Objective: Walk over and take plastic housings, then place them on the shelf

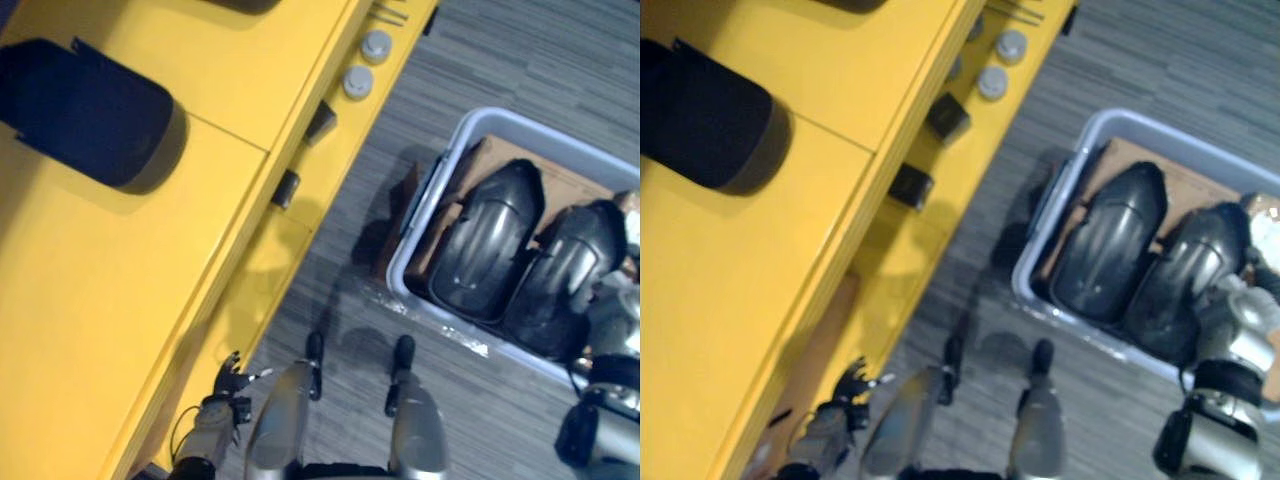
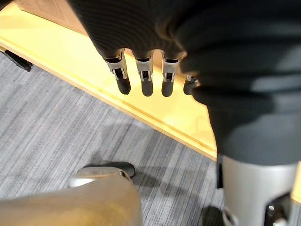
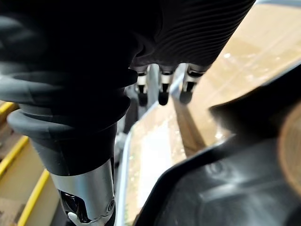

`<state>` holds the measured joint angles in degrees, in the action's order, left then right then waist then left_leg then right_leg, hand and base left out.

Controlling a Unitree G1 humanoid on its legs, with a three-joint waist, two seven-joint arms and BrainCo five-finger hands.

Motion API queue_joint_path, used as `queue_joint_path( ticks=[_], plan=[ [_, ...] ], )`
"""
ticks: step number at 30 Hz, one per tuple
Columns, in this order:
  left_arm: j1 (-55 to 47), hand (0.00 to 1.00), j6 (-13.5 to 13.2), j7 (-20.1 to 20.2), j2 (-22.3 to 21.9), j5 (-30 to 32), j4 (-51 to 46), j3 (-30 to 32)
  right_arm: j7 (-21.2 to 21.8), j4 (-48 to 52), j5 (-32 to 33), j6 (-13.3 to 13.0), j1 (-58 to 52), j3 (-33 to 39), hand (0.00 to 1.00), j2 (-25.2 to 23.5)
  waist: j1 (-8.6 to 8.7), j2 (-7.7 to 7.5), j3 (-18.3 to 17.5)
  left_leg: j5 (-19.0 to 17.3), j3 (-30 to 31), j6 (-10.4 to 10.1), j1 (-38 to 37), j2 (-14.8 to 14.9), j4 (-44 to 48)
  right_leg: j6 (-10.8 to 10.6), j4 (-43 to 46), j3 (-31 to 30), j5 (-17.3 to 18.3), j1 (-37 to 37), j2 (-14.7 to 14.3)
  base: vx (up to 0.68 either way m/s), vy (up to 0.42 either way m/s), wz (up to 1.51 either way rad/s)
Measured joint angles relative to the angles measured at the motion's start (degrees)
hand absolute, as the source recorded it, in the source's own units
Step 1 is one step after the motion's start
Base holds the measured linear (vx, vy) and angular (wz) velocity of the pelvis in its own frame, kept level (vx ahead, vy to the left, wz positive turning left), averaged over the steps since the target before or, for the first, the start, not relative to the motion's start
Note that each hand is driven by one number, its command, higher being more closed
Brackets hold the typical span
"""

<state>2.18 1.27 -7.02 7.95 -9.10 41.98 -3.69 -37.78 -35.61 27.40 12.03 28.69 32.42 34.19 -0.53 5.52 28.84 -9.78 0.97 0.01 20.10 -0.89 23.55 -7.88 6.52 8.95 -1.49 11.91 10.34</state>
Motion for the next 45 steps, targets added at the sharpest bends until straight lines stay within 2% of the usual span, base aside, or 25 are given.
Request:
queue_joint_path(
  ticks=[3,9,15,17,19,22,24,26,30,33,38,42,45],
  plan=[
    [0.0,0.00,0.0,0.5,-0.3,0.0,0.5,-1.1,0.0,-0.1,-0.3,0.6,-1.8,0.3,0.00,0.0,0.83,0.00,0.0,0.0,0.1,0.0,-0.4,0.2,-1.3,0.0,0.3,0.0,0.0,0.3,-0.3,-0.01,-0.014,-0.01],
    [-0.1,0.00,-0.2,0.5,-0.4,0.0,1.3,-1.5,0.2,3.2,-2.7,0.9,-4.6,0.2,0.00,-1.3,0.92,-0.02,0.0,-0.1,0.0,0.1,-0.5,-0.8,-2.3,0.0,2.0,-1.0,0.0,1.8,0.4,-0.08,0.033,-0.01],
    [-1.6,0.00,0.1,0.5,-0.4,0.6,-0.1,-1.3,-2.5,18.5,-6.1,0.6,-13.2,0.1,0.00,-12.0,1.59,-0.67,-0.1,0.5,-0.1,0.1,-3.1,-1.1,-4.5,0.1,1.6,-1.3,0.1,0.0,0.5,-0.06,-0.011,-0.03],
    [-2.5,0.00,0.1,0.5,-0.4,0.7,-1.5,-0.7,-2.9,24.7,-8.7,0.1,-18.4,-0.1,0.00,-17.5,2.10,-2.38,-0.8,1.7,-0.3,-0.3,-4.5,-1.0,-6.7,0.3,1.5,-1.5,0.2,-0.2,0.5,0.00,-0.058,-0.04],
    [-3.2,0.00,0.3,0.5,-0.4,1.2,-2.3,0.1,-3.6,28.2,-10.4,0.0,-21.2,-0.7,0.00,-20.8,3.05,-3.96,-1.2,2.2,-0.4,-0.5,-5.5,-0.8,-7.4,0.3,1.5,-1.6,0.2,-0.6,0.3,0.02,-0.050,-0.05],
    [-3.3,0.00,0.6,0.6,-0.5,2.4,-3.3,0.3,-3.5,31.1,-12.7,-1.0,-25.0,-1.9,0.00,-22.9,3.20,-5.81,-1.9,2.1,-1.5,-0.6,-7.0,-0.5,-7.5,0.4,1.5,-2.7,0.3,-1.6,0.0,0.01,-0.011,-0.14],
    [-3.0,0.00,0.5,0.5,-0.6,2.8,-3.3,0.4,-3.5,31.9,-12.8,-2.0,-25.7,-2.6,0.00,-23.7,3.38,-6.17,-2.0,1.7,-1.5,-0.6,-6.5,-0.5,-6.9,0.6,1.6,-2.8,0.4,-1.6,-0.1,-0.03,0.009,-0.04],
    [-2.5,0.00,0.3,0.3,-0.5,2.9,-3.0,0.5,-3.6,31.7,-12.8,-2.6,-24.9,-4.2,0.00,-23.8,3.25,-6.16,-2.1,0.3,-1.5,-0.5,-3.1,0.2,-3.4,1.5,2.6,-2.9,0.9,0.3,-0.8,-0.08,0.011,0.02],
    [1.3,0.00,0.5,-1.7,-0.5,3.2,0.1,0.2,-3.9,28.7,-12.5,-2.7,-18.8,-5.7,0.00,-23.7,2.87,-6.28,-2.0,-0.5,-0.9,-0.3,3.5,0.5,1.6,1.5,4.6,-2.9,0.7,5.5,-1.4,-0.09,0.023,0.03],
    [2.2,0.00,0.2,-2.2,-0.5,3.1,0.5,0.2,-4.3,27.0,-12.5,-2.1,-15.8,-5.8,0.00,-23.2,2.61,-6.27,-2.0,-0.6,-0.7,-0.1,4.7,0.4,2.4,1.6,4.9,-3.0,0.7,6.3,-1.4,-0.05,0.030,0.04],
    [4.1,0.00,0.1,-3.4,-0.5,3.0,2.1,0.2,-4.6,21.6,-12.5,-0.2,-11.4,-6.2,0.00,-17.6,1.46,-6.08,-1.9,-0.6,-0.2,0.1,8.0,0.0,3.3,1.9,5.0,-3.1,0.3,9.0,-1.3,-0.01,0.008,0.02],
    [4.7,0.00,0.1,-3.5,-0.7,2.9,2.2,0.2,-4.6,19.3,-12.3,0.8,-9.3,-6.1,0.00,-15.5,1.32,-5.92,-1.9,-0.6,0.3,0.1,8.4,-0.2,3.5,1.7,5.8,-3.2,0.2,9.6,-1.3,0.03,0.005,0.08],
    [6.8,0.00,0.1,-3.5,-2.3,2.9,2.1,0.3,-4.7,19.3,-11.7,0.8,-7.9,-5.4,0.00,-12.9,1.05,-4.31,-1.1,-0.6,1.5,0.1,10.2,-0.2,4.5,2.1,7.1,-3.1,0.5,10.9,-1.3,0.00,0.018,0.19]
  ],
)
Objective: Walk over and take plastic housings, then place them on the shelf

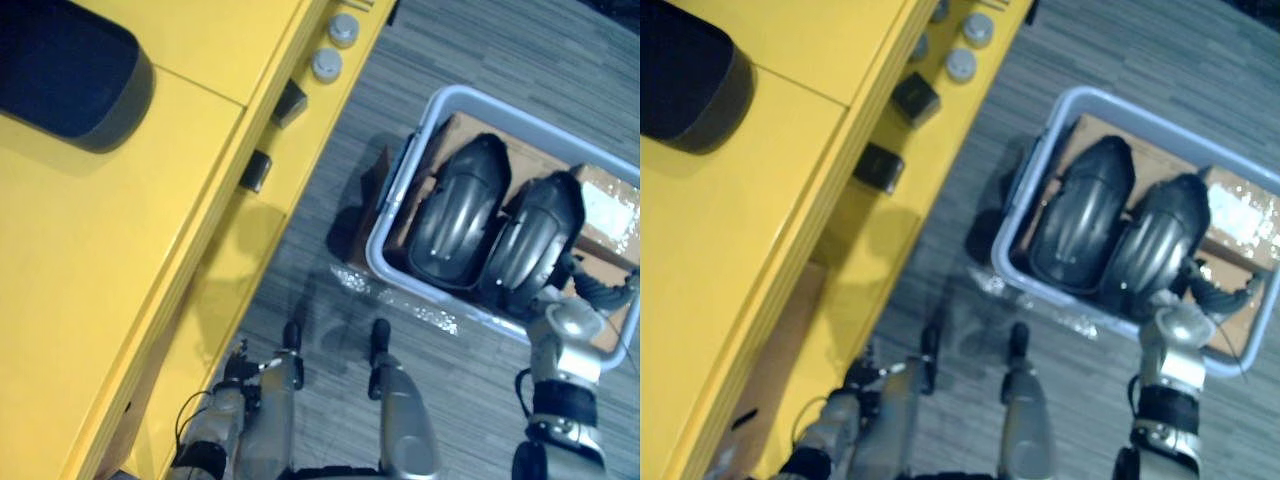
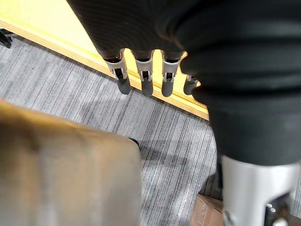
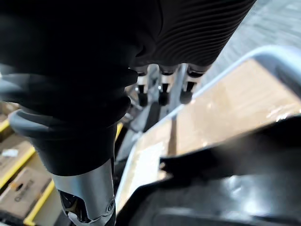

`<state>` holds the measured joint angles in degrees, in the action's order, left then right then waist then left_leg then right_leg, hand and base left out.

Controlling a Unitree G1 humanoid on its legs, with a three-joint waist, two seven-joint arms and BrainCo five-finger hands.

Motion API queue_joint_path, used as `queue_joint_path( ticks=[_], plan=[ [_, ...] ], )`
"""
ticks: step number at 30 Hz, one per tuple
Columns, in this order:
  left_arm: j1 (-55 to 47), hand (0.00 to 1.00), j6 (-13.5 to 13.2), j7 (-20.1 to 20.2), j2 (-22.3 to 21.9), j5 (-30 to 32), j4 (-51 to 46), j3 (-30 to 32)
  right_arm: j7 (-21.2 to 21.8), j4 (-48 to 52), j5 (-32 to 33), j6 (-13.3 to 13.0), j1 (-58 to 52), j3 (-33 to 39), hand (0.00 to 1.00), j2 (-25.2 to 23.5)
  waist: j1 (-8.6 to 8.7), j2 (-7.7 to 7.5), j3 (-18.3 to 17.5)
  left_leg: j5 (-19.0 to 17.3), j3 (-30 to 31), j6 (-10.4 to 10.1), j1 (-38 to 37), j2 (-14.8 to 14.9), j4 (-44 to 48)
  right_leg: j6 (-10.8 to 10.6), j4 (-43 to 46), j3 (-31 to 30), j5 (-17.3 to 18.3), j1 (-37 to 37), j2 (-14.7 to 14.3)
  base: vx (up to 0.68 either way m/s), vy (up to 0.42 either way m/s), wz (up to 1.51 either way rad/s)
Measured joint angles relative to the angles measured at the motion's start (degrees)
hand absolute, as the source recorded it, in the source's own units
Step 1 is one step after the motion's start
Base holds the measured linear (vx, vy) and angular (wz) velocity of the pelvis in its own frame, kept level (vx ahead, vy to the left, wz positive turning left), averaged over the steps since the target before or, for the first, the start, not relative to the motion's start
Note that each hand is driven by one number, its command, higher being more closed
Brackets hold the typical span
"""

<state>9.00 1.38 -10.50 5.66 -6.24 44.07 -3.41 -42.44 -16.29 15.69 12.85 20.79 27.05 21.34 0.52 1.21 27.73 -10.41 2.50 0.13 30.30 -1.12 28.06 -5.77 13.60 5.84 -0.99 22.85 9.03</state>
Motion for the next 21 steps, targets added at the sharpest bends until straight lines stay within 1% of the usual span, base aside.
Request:
queue_joint_path(
  ticks=[1,3,4,5,9,12,13,15,16,21],
  plan=[
    [0.8,0.00,0.0,0.0,-0.7,-0.1,0.0,0.0,-0.1,0.0,0.9,0.2,0.5,0.7,0.00,0.5,-0.33,0.62,0.5,0.0,0.2,0.0,0.2,0.1,0.4,0.1,0.6,0.0,0.1,0.3,0.0,-0.03,0.019,0.11],
    [1.4,0.00,0.0,-0.1,-1.3,-0.2,-0.3,0.1,-0.2,0.0,1.7,1.1,0.9,1.2,0.00,0.5,-1.25,0.90,0.6,0.0,-0.1,0.0,0.7,0.2,0.5,0.5,1.7,-0.2,0.4,1.3,0.0,-0.03,0.001,-0.01],
    [1.9,0.00,0.0,-0.3,-1.6,-0.2,-0.4,0.3,-0.2,0.1,2.0,1.3,0.9,1.4,0.00,0.5,-1.39,1.22,0.9,0.0,0.1,0.0,0.9,0.2,0.6,0.5,2.3,-0.2,0.7,1.6,0.0,0.00,0.000,0.00],
    [2.0,0.00,0.0,-0.3,-1.7,-0.3,-0.4,0.3,-0.2,0.1,2.2,1.5,0.8,1.5,0.00,0.5,-1.53,1.23,0.9,0.0,0.0,0.0,1.1,0.2,0.6,0.5,2.5,-0.2,0.8,1.8,0.1,0.00,0.000,0.00],
    [2.2,0.00,-0.1,-0.4,-1.8,-1.5,-0.4,0.4,0.0,1.1,3.2,1.8,1.1,1.6,0.00,0.5,-1.71,1.24,0.9,0.0,-1.0,0.0,1.9,0.5,0.6,0.2,3.0,-0.9,1.1,3.2,0.1,-0.03,-0.009,-0.10],
    [2.2,0.00,-0.1,-0.4,-2.9,-2.5,-0.6,0.5,0.0,2.2,3.3,2.9,1.0,2.6,0.00,0.5,-1.77,1.86,1.1,0.0,-1.5,0.0,1.8,0.5,0.6,-0.1,3.2,-1.2,1.2,3.4,0.2,-0.01,-0.003,-0.08],
    [2.3,0.00,-0.3,-0.4,-3.3,-2.5,-1.0,0.5,0.1,2.3,3.3,3.6,0.8,3.3,0.00,0.6,-1.83,1.97,1.1,0.0,-1.5,-0.1,1.9,0.5,0.7,-0.1,3.6,-1.2,1.4,3.7,0.2,0.00,0.000,0.00],
    [2.3,0.00,-0.6,-0.5,-3.9,-2.7,-1.2,0.5,0.1,2.4,3.3,4.0,0.8,3.9,0.00,0.7,-1.82,2.12,1.2,-0.1,-1.4,-0.1,2.5,0.6,1.1,-0.3,4.2,-1.1,1.7,4.3,0.3,0.00,0.000,0.00],
    [2.4,0.00,-1.0,-0.5,-4.3,-2.8,-1.3,0.4,0.2,2.4,3.3,4.8,0.8,3.9,0.00,1.0,-1.86,2.34,1.3,-0.4,-1.5,-0.2,3.1,0.8,1.8,-0.5,4.7,-1.1,1.9,4.7,0.2,0.00,0.000,0.00],
    [2.5,0.00,-2.0,-0.5,-4.4,-3.0,-3.0,0.4,1.6,2.4,3.3,6.2,0.8,3.9,0.00,1.2,-2.18,2.38,1.4,-0.5,-1.5,-0.3,3.8,0.7,2.5,-0.7,5.9,-1.0,2.4,5.5,0.4,0.00,0.003,0.02]
  ],
)
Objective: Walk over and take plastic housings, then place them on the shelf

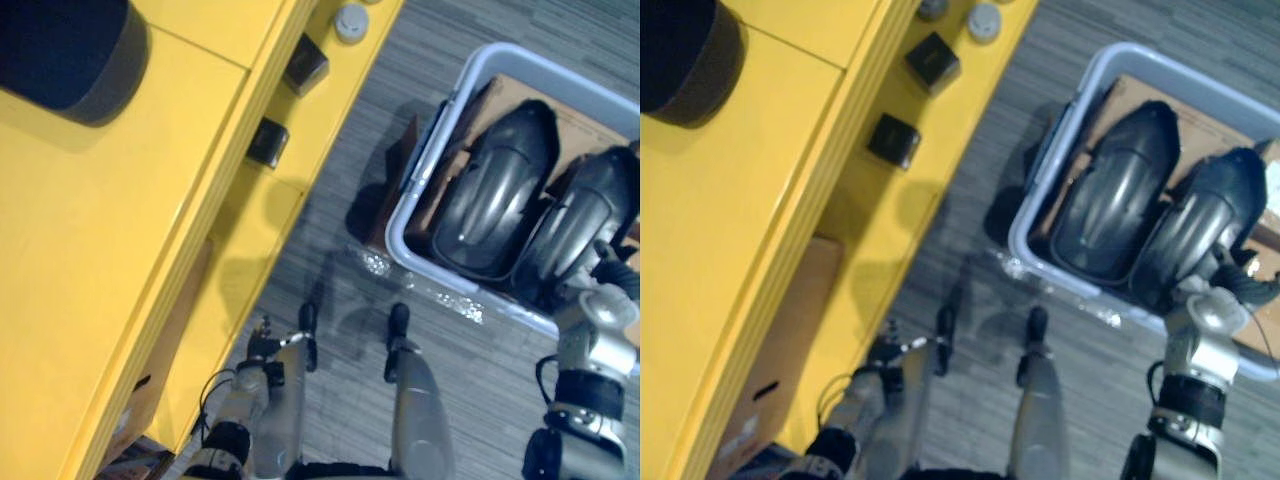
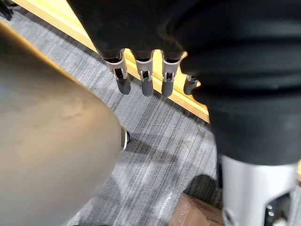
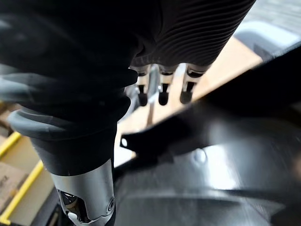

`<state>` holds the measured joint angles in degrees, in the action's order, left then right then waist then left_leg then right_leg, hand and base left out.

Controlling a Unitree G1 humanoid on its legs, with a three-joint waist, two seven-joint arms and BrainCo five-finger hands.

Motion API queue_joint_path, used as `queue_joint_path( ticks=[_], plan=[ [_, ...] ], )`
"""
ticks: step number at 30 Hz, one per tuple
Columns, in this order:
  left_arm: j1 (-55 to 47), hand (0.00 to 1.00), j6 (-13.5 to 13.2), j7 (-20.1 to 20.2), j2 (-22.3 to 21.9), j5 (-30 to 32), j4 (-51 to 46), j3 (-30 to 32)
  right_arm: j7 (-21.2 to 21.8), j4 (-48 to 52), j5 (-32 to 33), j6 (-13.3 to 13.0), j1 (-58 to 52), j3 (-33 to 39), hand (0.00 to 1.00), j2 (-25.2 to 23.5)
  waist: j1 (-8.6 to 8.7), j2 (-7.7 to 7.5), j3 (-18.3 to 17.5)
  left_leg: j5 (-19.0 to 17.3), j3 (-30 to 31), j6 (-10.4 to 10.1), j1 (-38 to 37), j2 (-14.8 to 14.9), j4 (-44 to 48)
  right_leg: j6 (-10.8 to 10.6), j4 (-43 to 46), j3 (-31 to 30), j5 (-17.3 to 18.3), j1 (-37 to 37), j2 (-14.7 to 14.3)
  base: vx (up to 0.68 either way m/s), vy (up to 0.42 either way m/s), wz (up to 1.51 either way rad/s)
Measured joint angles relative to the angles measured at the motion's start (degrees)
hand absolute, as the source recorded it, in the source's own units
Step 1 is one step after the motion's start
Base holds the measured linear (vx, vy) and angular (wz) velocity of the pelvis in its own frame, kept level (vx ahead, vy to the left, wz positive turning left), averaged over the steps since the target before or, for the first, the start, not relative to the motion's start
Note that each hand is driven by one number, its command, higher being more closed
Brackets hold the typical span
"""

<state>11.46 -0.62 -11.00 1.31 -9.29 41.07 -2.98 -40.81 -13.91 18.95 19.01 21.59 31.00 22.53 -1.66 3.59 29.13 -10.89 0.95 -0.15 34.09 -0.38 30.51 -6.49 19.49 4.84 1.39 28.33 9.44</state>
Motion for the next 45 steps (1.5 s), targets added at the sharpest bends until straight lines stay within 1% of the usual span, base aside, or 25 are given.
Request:
queue_joint_path(
  ticks=[2,6,8,11,12,13,14,16,17,20,24,27,28,31,35,38,39,43,45],
  plan=[
    [0.3,0.00,-0.3,0.0,0.0,-1.7,-0.3,0.0,1.2,0.0,-0.1,0.4,0.0,0.0,0.00,0.0,-0.30,0.00,0.0,0.0,-0.1,0.0,0.2,-0.1,0.1,0.1,0.3,0.0,0.1,0.4,0.2,0.00,0.000,0.00],
    [0.4,0.00,-0.4,-0.1,0.0,-2.2,-0.6,0.0,3.2,-0.1,-1.8,2.2,0.2,0.0,0.00,0.8,-0.48,0.08,0.0,0.0,-0.2,0.0,2.0,-0.3,1.1,-0.1,1.7,0.1,0.6,2.3,0.5,-0.01,0.006,0.02],
    [0.4,0.00,-0.4,-0.1,-0.1,-2.2,-0.7,-0.1,3.7,-0.3,-2.0,2.5,0.4,0.0,0.00,1.3,-0.61,0.22,0.1,0.0,-0.1,0.0,2.3,-0.3,1.3,0.0,2.2,0.2,0.7,2.6,0.7,-0.01,0.008,0.05],
    [0.4,0.00,-0.4,-0.1,-0.2,-3.2,-1.2,-0.1,5.4,-1.6,-4.8,3.9,1.4,-0.1,0.00,2.7,-0.67,0.71,0.3,-0.1,-0.1,0.1,2.8,-0.6,1.9,-0.4,3.5,0.6,1.3,3.0,1.2,-0.03,0.006,0.09],
    [0.4,0.00,-0.5,-0.1,-0.1,-4.0,-1.9,-0.1,6.1,-2.8,-6.7,5.0,2.4,-0.1,1.00,3.5,-0.68,0.81,0.3,0.0,-0.1,0.1,3.6,-0.6,2.0,-0.3,4.2,1.2,1.5,3.9,1.5,-0.03,-0.010,0.11],
    [0.4,0.00,-0.5,-0.1,-0.1,-4.3,-2.0,-0.1,6.1,-3.2,-6.9,5.5,2.6,-0.1,1.00,3.8,-0.68,0.86,0.3,0.0,-0.1,0.1,3.9,-0.6,2.1,-0.3,4.4,1.3,1.6,4.2,1.5,-0.03,-0.009,0.12],
    [0.3,0.00,-0.5,-0.1,0.0,-4.3,-2.0,-0.2,6.2,-3.4,-7.8,6.6,2.8,-0.1,1.00,4.2,-0.81,0.86,0.3,0.0,-0.1,0.1,4.1,-0.5,2.3,-0.2,4.8,1.3,1.7,4.5,1.5,-0.02,0.000,0.07],
    [0.1,0.00,-0.5,-0.1,0.0,-4.3,-2.0,-0.4,6.5,-4.4,-9.5,7.5,3.4,-0.1,1.00,4.3,-0.82,0.86,0.3,0.0,-0.1,0.1,4.1,-0.5,2.5,-0.1,5.1,1.3,1.8,4.5,1.6,-0.01,0.002,0.02],
    [0.1,0.00,-0.6,-0.1,0.0,-4.4,-2.0,-0.4,7.2,-5.7,-11.0,8.4,3.6,-0.2,1.00,4.9,-0.83,0.86,0.3,0.0,-0.1,0.1,4.1,-0.5,2.6,-0.1,5.3,1.3,1.8,4.5,1.6,0.00,0.000,0.00],
    [0.1,0.00,-0.6,-0.1,0.2,-4.4,-2.1,-0.4,8.3,-8.1,-13.1,9.9,3.9,-0.1,1.00,7.0,-0.76,0.86,0.3,0.0,-0.2,0.1,4.0,-0.5,2.6,-0.1,5.5,1.4,1.8,4.5,1.8,0.00,0.000,0.00],
    [0.1,0.00,-0.6,-0.1,0.5,-4.6,-2.1,-0.4,9.8,-9.7,-14.2,11.0,4.6,-0.2,1.00,7.7,-0.62,0.86,0.3,0.0,-0.2,0.1,3.8,-0.2,2.8,-0.1,5.8,1.4,1.9,4.5,1.7,0.00,0.000,0.00],
    [0.1,0.00,-0.6,0.0,0.5,-6.1,-2.1,-0.4,11.4,-9.7,-15.0,11.6,4.6,-0.3,1.00,7.8,-0.62,0.86,0.3,0.1,-0.2,0.0,3.6,-0.1,2.8,-0.1,5.9,1.4,1.9,4.3,1.7,0.00,0.000,0.00],
    [0.0,0.00,-0.6,0.0,0.5,-6.2,-2.1,-0.4,12.3,-9.8,-15.9,12.4,4.6,-0.3,1.00,7.8,-0.62,0.86,0.3,0.1,-0.3,0.0,3.2,-0.1,2.8,-0.1,5.9,1.4,1.9,3.9,1.7,0.00,0.000,0.00],
    [-0.3,0.00,-0.8,0.0,0.5,-6.4,-2.3,-0.3,13.5,-10.2,-18.6,13.7,4.5,-1.3,1.00,7.8,-0.69,0.78,0.2,0.1,-0.6,0.0,2.2,0.0,2.5,-0.1,5.8,1.4,1.9,3.0,1.8,0.00,0.000,0.00],
    [-0.4,0.00,-0.8,0.0,0.7,-6.4,-2.7,0.0,14.8,-10.4,-22.6,15.2,4.4,-2.1,1.00,7.8,-0.68,0.76,0.2,0.0,-1.5,0.0,1.6,0.9,2.5,-0.1,5.2,1.8,1.8,1.8,1.6,0.00,-0.004,0.02],
    [-1.0,0.00,-0.8,0.1,0.7,-6.3,-3.0,0.0,16.3,-10.3,-26.1,17.1,3.0,-2.4,1.00,7.8,-0.58,0.41,0.0,0.1,-3.5,0.0,0.1,2.4,1.8,-0.1,4.5,2.6,1.8,0.0,1.6,0.02,-0.025,0.07],
    [-1.8,0.00,-0.7,0.2,0.8,-6.3,-3.6,0.1,17.0,-10.2,-27.3,17.8,2.4,-2.6,1.00,7.8,-0.64,0.09,-0.2,0.1,-4.0,0.0,-0.7,2.6,1.7,-0.1,4.2,2.6,1.8,-0.7,1.5,0.04,-0.015,-0.04],
    [-3.3,0.00,-0.5,0.9,2.4,-6.2,-4.6,0.2,19.0,-10.2,-29.4,19.1,0.0,-2.7,1.00,7.8,-0.30,-1.15,-0.7,0.1,-4.3,0.0,-3.4,2.8,0.3,-0.1,2.8,2.6,1.8,-3.1,1.3,0.05,-0.008,-0.04],
    [-4.0,0.00,-0.5,1.3,3.0,-6.0,-4.6,0.6,20.2,-10.2,-29.4,19.2,-1.6,-2.6,1.00,7.8,0.35,-1.69,-0.8,0.1,-4.4,-0.1,-5.4,2.8,-0.5,-0.2,1.8,2.8,1.8,-5.3,1.2,0.06,-0.013,-0.01]
  ],
)
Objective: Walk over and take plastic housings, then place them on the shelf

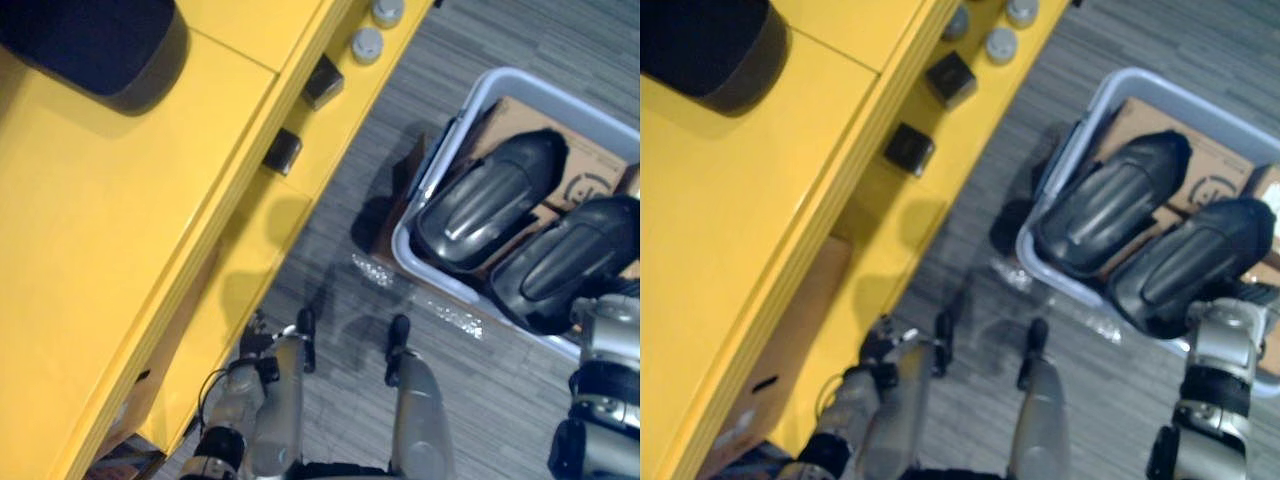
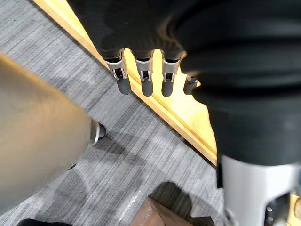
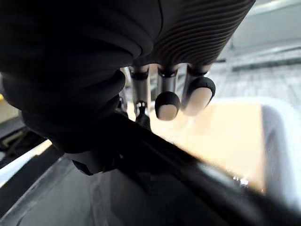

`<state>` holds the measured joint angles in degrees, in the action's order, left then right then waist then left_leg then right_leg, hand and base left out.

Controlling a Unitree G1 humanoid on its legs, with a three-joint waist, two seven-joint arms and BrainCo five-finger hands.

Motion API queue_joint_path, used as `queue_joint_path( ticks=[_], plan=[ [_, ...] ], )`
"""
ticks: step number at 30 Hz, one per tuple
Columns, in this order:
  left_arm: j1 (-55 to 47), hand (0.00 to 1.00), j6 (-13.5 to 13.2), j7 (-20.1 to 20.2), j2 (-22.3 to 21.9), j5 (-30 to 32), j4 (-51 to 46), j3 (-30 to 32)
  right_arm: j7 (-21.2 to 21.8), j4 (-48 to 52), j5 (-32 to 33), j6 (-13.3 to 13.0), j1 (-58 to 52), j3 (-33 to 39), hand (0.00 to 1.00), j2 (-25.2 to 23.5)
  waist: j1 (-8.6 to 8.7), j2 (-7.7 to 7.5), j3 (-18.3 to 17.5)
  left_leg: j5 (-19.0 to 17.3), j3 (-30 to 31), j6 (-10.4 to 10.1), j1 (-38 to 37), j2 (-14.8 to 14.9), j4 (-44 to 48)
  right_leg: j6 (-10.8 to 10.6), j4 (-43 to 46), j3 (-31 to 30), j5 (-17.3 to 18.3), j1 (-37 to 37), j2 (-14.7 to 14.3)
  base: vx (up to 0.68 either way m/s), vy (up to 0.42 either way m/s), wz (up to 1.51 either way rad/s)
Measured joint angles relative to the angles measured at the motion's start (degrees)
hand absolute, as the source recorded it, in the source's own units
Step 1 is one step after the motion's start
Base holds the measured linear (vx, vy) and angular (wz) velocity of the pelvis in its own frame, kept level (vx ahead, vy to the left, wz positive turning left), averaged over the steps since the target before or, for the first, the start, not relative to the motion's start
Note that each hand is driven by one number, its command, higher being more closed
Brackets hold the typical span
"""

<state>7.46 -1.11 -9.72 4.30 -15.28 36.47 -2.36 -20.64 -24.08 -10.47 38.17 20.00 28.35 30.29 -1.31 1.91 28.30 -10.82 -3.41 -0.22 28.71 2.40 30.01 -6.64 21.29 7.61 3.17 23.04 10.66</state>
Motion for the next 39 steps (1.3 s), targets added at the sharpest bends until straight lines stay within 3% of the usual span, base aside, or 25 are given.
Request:
queue_joint_path(
  ticks=[7,10,14,19,21,22,26,27,29,33,35,38,39],
  plan=[
    [-4.6,0.00,0.7,3.8,2.6,0.1,-1.8,1.6,2.2,-1.8,0.0,-0.3,-6.8,0.3,1.00,-1.4,2.35,-4.07,-2.4,1.1,-0.3,-0.7,-9.3,-0.2,-7.0,-0.2,-8.6,0.1,-2.2,-9.4,-1.0,0.09,-0.032,-0.04],
    [-6.2,0.00,2.5,6.2,4.0,-0.1,-2.6,1.9,2.1,-1.9,0.1,-0.7,-10.9,2.3,1.00,-3.3,2.88,-5.68,-5.0,2.4,-0.2,-1.1,-12.8,-1.0,-10.8,-0.3,-11.6,0.5,-2.7,-12.5,-0.8,0.12,-0.037,0.05],
    [-7.9,0.00,3.5,8.7,4.1,-0.1,-4.4,2.2,1.1,-1.7,0.1,-1.3,-13.2,2.7,1.00,-4.2,4.87,-6.00,-8.8,3.7,0.1,-0.9,-15.6,-2.0,-14.7,-0.3,-15.5,1.7,-4.1,-15.6,-0.3,0.10,-0.007,0.09],
    [-10.1,0.00,6.8,13.1,4.5,-0.7,-23.4,-1.5,-4.3,6.3,0.0,-4.9,-17.4,5.3,1.00,-7.8,5.38,-5.96,-13.3,5.2,0.1,-1.0,-19.3,-2.8,-19.8,-0.4,-17.6,1.8,-4.3,-18.1,0.2,0.05,-0.009,0.03],
    [-8.9,0.00,10.1,15.4,5.0,-1.9,-30.5,-3.5,-5.3,10.2,-0.8,-7.2,-18.6,5.3,1.00,-8.0,5.68,-5.83,-14.4,5.2,0.0,-1.0,-20.5,-3.0,-20.8,-0.4,-18.2,1.9,-4.3,-19.1,0.3,0.03,0.000,-0.01],
    [-7.8,0.00,13.2,17.7,5.8,-3.0,-34.6,-5.0,-6.0,12.9,-2.3,-8.9,-18.8,5.3,1.00,-8.0,6.45,-5.62,-15.5,5.2,-0.1,-1.0,-21.0,-3.1,-20.9,-0.5,-18.3,2.0,-4.3,-19.7,0.3,0.06,0.006,0.02],
    [0.7,0.00,21.5,23.8,9.7,-7.5,-38.5,-10.2,-7.7,20.3,-7.4,-16.0,-18.3,4.0,1.00,-7.2,7.98,-5.33,-18.2,5.1,-1.2,-0.9,-24.2,-2.7,-21.9,0.0,-19.1,1.7,-5.3,-22.3,0.2,0.03,0.012,-0.08],
    [0.9,0.00,21.7,24.0,9.9,-7.6,-38.6,-10.3,-7.7,20.4,-7.5,-16.2,-18.3,3.8,1.00,-7.1,7.99,-5.30,-18.3,5.1,-1.4,-0.9,-24.3,-2.7,-21.9,0.0,-19.2,1.7,-5.4,-22.3,0.2,-0.01,0.019,-0.35],
    [6.7,0.00,24.6,26.6,13.2,-11.3,-38.3,-11.8,-8.2,22.1,-8.4,-20.8,-16.0,1.6,1.00,-4.5,8.40,-5.45,-18.8,4.9,-3.6,-0.6,-26.1,-2.4,-22.5,0.1,-20.1,1.0,-6.8,-23.1,0.0,-0.03,0.010,-0.44],
    [14.1,0.00,27.1,29.8,16.5,-16.0,-35.9,-14.3,-8.2,23.1,-8.6,-26.7,-13.3,-2.1,1.00,-1.3,8.94,-5.66,-21.0,4.2,-5.8,-0.2,-27.7,-2.5,-24.1,0.1,-20.6,-1.4,-7.1,-23.1,0.1,-0.03,0.027,-0.36],
    [17.6,0.00,28.2,30.7,16.9,-16.2,-33.2,-16.4,-8.0,23.8,-9.7,-30.9,-11.1,-5.2,1.00,0.7,10.33,-5.39,-22.5,4.7,-6.2,-0.6,-28.2,-2.3,-24.6,0.1,-20.7,-1.6,-7.1,-23.1,0.1,0.01,0.010,-0.13],
    [20.2,0.00,29.9,30.6,16.8,-16.2,-31.4,-18.7,-6.6,24.0,-10.2,-34.8,-8.4,-7.0,1.00,2.0,11.23,-5.20,-22.8,4.9,-6.6,-0.8,-28.7,-2.1,-24.8,0.1,-20.9,-1.9,-7.1,-23.3,-0.1,0.01,-0.020,-0.10],
    [21.3,0.00,30.9,30.1,16.5,-16.4,-30.4,-19.3,-5.3,24.2,-10.6,-37.5,-7.3,-7.7,1.00,2.5,11.64,-5.15,-22.9,5.4,-6.7,-0.9,-29.2,-2.1,-25.3,0.1,-21.0,-2.0,-7.1,-23.3,-0.2,0.00,0.000,0.00]
  ],
)
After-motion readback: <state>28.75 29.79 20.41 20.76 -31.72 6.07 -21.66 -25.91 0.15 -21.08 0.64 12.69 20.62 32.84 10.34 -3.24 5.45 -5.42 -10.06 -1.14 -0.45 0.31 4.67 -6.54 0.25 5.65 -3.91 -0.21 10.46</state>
